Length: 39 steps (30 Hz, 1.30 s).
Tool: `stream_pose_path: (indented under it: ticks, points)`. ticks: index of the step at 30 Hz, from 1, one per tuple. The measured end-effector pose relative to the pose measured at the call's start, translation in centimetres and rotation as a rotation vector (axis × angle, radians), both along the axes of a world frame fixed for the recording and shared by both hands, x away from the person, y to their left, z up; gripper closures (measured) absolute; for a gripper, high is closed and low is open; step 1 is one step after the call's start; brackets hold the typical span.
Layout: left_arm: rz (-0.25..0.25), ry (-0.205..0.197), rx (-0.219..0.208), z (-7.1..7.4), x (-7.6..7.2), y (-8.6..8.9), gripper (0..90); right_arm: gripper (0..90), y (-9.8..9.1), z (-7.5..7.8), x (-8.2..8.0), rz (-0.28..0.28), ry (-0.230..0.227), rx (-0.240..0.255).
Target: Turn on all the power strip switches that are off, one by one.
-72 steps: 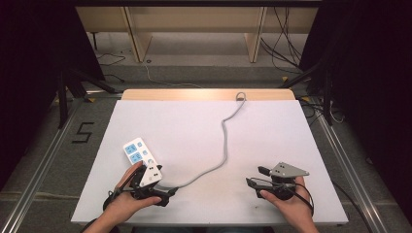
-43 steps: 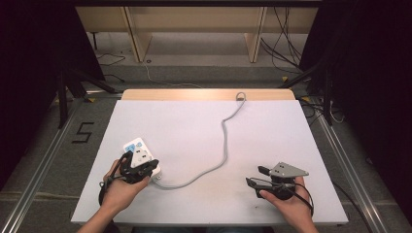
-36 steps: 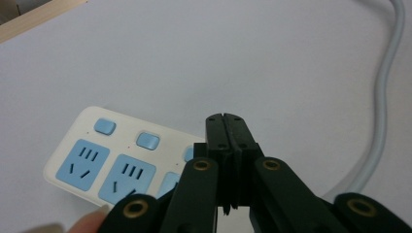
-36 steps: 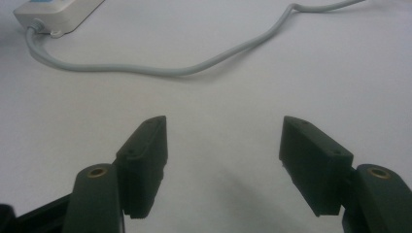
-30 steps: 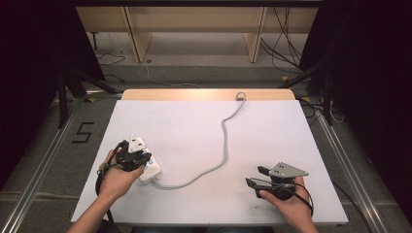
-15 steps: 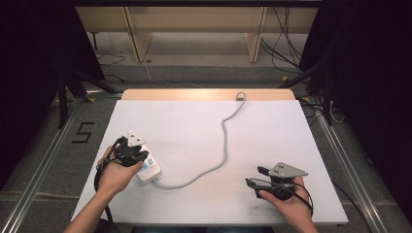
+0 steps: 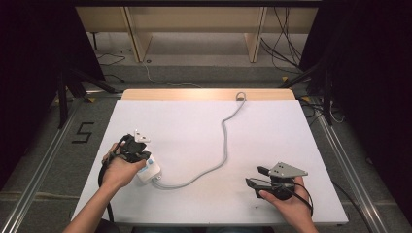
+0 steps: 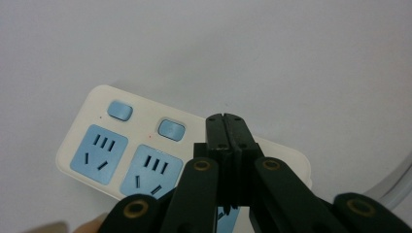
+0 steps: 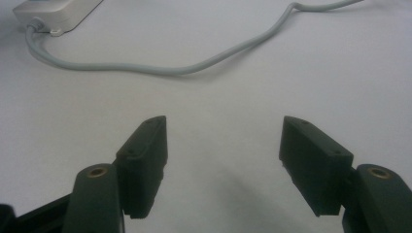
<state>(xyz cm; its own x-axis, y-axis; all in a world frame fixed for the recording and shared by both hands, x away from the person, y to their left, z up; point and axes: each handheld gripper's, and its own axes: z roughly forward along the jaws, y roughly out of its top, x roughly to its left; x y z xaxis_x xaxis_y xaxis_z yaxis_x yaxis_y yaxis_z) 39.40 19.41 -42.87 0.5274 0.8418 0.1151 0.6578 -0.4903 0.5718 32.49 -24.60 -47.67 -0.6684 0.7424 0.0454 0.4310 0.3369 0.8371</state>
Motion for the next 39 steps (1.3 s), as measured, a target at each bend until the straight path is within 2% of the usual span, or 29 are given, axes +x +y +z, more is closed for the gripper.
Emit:
stream_pose_path:
  ticks: [16,33,39]
  points:
    - [-0.016,0.076,0.034,-1.0,1.1,-0.6,89.6,35.5,0.0,0.0,0.0,0.000,0.001,-0.003]
    - [-0.015,0.095,0.039,-1.2,1.4,-0.6,89.6,35.5,0.0,0.0,0.0,0.000,0.002,-0.003]
    - [-0.021,0.098,0.062,-1.3,1.4,-0.9,89.6,35.5,0.0,0.0,0.0,-0.001,0.000,-0.007]
